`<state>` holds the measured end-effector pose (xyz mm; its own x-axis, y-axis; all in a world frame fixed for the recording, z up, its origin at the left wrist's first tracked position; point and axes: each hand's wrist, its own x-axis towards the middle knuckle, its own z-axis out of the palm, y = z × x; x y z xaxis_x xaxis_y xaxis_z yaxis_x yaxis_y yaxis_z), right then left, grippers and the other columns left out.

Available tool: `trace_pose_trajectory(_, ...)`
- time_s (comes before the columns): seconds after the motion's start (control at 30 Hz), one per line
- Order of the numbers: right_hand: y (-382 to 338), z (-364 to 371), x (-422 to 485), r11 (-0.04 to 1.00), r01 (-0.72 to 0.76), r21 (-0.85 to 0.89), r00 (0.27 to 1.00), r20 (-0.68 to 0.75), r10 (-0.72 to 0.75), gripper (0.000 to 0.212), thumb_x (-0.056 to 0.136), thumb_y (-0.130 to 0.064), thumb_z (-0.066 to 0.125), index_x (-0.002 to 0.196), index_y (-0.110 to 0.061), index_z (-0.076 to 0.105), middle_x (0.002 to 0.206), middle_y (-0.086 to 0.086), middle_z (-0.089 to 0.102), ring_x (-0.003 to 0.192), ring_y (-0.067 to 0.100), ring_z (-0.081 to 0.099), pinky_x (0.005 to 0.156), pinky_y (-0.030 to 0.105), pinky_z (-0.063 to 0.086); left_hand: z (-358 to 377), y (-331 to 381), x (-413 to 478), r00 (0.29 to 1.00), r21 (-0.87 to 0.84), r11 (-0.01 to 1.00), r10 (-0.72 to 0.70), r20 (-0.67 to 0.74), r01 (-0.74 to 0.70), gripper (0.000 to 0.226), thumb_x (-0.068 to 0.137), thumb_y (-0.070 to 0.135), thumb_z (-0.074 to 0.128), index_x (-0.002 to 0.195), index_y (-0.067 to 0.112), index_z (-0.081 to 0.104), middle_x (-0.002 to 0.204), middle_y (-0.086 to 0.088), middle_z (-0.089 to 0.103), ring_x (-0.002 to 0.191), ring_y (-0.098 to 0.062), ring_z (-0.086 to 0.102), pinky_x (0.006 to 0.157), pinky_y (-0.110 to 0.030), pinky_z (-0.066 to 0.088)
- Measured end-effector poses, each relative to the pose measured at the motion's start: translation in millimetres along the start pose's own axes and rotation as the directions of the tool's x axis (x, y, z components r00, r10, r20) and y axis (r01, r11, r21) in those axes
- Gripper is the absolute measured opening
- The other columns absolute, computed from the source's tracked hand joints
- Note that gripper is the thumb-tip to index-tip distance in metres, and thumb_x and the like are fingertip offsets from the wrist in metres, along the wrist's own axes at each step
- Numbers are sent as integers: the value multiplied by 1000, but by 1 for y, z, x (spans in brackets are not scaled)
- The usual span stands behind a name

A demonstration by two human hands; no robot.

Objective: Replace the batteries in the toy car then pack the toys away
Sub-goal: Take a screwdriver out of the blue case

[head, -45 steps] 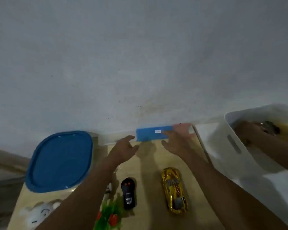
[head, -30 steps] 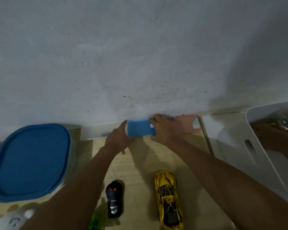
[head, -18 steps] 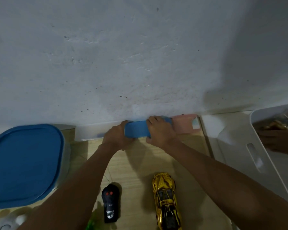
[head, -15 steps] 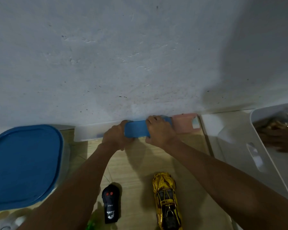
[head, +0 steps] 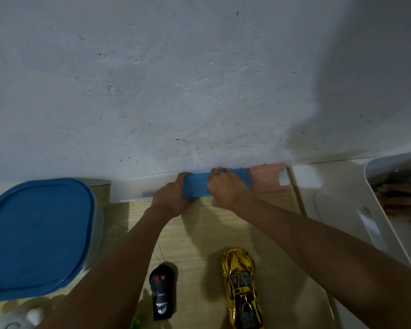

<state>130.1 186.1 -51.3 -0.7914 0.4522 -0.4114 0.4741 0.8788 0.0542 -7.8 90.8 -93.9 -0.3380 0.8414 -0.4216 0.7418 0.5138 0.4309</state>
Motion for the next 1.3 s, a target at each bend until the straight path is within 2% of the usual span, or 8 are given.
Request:
trace_pose_trajectory(0.2,0,-1,-2,1000,17,-11,1000,-18,-17,29,83,-13,65,109,0,64,105,17,57,94,31,57,87,40,49,4,-1,1,1000,-16,1000,3,-10,-4,66,91,42,64,143,24,28,119,-7,65,100,-24,66,86,-39,54)
trace_pose_trajectory(0.47,14,-10,-8,996,15,92,998,-60,-9,27,79,-27,63,99,-9,65,92,7,63,80,24,61,64,32,43,7,-6,2,999,-39,999,-15,-34,13,73,88,44,67,145,25,25,124,-8,63,104,-26,65,87,-41,55)
trace_pose_trajectory(0.63,30,7,-19,975,-18,221,972,-224,69,36,81,-41,55,102,-14,67,99,2,68,83,21,64,74,33,51,10,-8,-3,998,-100,995,1,-70,-8,74,85,41,71,143,27,29,122,-7,65,101,-24,66,84,-38,55)
trace_pose_trajectory(0.83,31,26,-24,855,57,515,743,-594,308,28,69,-19,79,92,-4,77,90,10,76,77,24,72,74,38,60,18,-7,-22,990,-339,937,39,-132,-82,79,85,49,69,146,29,23,100,6,62,78,-11,64,55,-21,51)
trace_pose_trajectory(0.93,31,35,-20,852,-21,522,679,-619,396,21,76,-29,76,90,-14,78,95,0,74,87,20,68,78,38,54,27,-5,-29,968,-271,963,-72,-241,4,81,90,55,57,152,24,16,77,4,64,62,-11,62,46,-23,44)
trace_pose_trajectory(1.07,26,28,-27,813,-192,550,553,-623,552,18,76,-36,79,82,-20,74,80,-4,68,76,15,62,67,28,43,38,4,-37,932,-303,953,-135,-336,28,58,93,50,54,143,27,35,73,10,61,60,-8,59,46,-21,39)
trace_pose_trajectory(1.2,23,29,-27,622,-68,780,673,-424,606,20,81,-29,78,73,-13,69,66,-2,66,56,8,56,52,24,47,47,6,-37,917,-249,967,-149,-371,56,31,95,50,51,115,28,62,76,5,66,67,-15,63,49,-22,36)
trace_pose_trajectory(1.3,35,45,-28,711,-69,699,839,-345,420,21,87,-32,67,80,-12,70,74,2,68,64,15,60,58,30,50,55,9,-30,927,-299,953,-149,-344,42,27,95,48,52,106,27,65,82,5,67,70,-13,61,53,-23,39)
